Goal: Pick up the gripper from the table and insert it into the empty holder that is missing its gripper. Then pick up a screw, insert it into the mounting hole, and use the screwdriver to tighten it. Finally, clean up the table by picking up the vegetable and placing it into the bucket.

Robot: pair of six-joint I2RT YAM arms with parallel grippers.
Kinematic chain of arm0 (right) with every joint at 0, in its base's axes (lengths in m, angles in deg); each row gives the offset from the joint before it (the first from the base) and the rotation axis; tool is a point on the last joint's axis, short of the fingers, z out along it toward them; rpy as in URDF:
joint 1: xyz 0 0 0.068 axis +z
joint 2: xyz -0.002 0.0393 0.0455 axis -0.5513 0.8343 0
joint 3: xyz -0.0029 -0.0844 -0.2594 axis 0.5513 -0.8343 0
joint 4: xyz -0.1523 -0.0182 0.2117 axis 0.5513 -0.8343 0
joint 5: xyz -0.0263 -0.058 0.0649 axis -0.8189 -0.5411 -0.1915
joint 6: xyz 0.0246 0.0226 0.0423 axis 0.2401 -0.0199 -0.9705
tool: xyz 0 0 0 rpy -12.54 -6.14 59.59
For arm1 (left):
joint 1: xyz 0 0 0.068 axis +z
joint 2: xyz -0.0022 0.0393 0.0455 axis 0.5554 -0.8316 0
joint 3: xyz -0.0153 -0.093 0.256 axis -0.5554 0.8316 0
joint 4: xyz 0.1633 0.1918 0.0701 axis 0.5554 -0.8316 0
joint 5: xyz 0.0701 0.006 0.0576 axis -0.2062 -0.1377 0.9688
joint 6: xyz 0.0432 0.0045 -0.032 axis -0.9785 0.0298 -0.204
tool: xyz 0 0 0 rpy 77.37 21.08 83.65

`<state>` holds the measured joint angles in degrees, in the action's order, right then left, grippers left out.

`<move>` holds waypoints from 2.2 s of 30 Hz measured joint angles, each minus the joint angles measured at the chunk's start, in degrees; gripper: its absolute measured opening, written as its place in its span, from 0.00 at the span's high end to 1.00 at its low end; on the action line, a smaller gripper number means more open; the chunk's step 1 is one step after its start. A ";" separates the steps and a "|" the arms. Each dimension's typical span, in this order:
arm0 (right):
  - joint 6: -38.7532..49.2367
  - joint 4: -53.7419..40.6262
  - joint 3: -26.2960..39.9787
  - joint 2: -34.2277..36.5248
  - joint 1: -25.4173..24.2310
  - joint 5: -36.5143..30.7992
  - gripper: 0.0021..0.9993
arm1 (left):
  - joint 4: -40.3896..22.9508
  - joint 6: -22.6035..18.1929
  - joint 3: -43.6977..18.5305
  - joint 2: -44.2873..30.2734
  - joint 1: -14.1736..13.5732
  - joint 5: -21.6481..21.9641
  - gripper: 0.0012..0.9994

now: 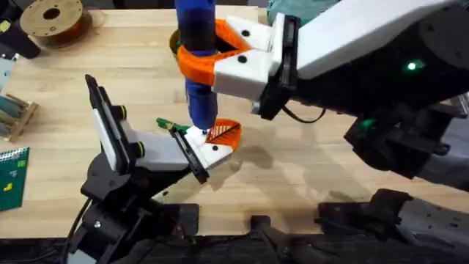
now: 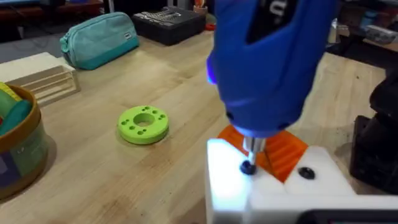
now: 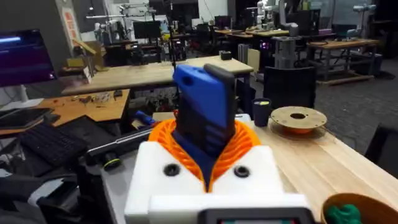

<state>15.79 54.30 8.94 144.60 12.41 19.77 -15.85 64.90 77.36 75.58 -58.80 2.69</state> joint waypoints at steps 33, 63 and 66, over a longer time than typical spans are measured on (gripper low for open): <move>-0.88 6.14 0.00 2.13 0.00 0.02 0.97 | -0.02 0.17 0.00 -0.02 0.00 0.02 0.99; -2.74 6.09 0.00 2.25 -15.41 4.71 0.97 | 0.00 0.17 0.00 -0.02 0.00 0.02 0.99; -1.05 4.16 0.00 2.25 -15.59 6.18 0.97 | 0.00 0.17 0.00 -0.02 0.00 0.02 0.99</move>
<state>14.74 58.46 8.94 146.85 -3.18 25.95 -15.85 65.07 77.36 75.56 -58.80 2.71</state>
